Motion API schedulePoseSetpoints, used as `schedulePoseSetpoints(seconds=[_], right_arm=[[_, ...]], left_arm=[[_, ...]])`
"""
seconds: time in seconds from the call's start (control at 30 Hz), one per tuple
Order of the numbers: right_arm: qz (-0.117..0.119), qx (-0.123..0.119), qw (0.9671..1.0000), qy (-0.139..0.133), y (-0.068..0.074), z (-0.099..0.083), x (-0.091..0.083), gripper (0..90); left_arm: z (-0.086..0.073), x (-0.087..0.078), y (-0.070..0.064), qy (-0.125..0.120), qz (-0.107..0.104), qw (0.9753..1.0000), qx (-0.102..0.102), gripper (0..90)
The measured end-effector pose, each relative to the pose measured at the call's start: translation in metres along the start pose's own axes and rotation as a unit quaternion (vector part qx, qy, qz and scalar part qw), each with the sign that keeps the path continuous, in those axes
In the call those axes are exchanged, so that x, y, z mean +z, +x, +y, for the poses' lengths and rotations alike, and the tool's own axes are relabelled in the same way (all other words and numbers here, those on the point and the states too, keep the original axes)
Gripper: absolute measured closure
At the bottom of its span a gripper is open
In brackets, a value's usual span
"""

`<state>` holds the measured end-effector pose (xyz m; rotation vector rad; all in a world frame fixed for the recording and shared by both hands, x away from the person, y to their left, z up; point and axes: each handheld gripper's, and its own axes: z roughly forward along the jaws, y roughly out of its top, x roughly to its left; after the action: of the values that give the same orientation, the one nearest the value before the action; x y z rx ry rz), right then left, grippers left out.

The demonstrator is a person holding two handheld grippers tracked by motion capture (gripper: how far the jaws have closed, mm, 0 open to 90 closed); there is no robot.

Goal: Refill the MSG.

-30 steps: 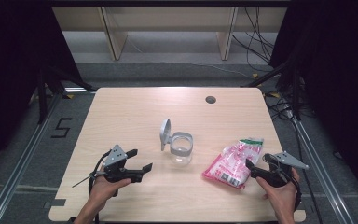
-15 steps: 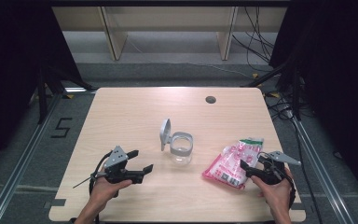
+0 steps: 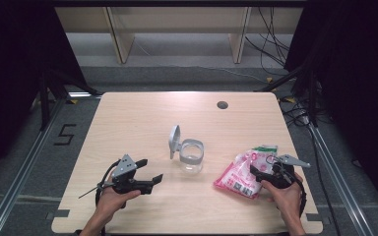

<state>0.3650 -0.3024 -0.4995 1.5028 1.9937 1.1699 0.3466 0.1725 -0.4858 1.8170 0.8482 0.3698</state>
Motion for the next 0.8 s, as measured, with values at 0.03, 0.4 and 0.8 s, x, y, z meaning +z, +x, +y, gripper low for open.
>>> schedulePoseSetpoints(seconds=[0.03,0.4,0.8], right_arm=[[0.007,0.002,1.0,-0.004,-0.0001,0.0002,0.0013,33.1],[0.014,0.013,0.9997,0.012,0.002,0.0013,0.0078,55.9],[0.025,0.0,0.9997,0.007,0.0043,0.0022,0.006,90.0]], left_arm=[[0.0002,0.0003,-0.0002,-0.002,0.0,1.0,-0.002,16.7],[-0.0004,0.0005,-0.0004,-0.001,0.0,1.0,-0.001,16.9],[-0.0012,0.0022,-0.002,0.006,0.0,1.0,0.005,17.1]])
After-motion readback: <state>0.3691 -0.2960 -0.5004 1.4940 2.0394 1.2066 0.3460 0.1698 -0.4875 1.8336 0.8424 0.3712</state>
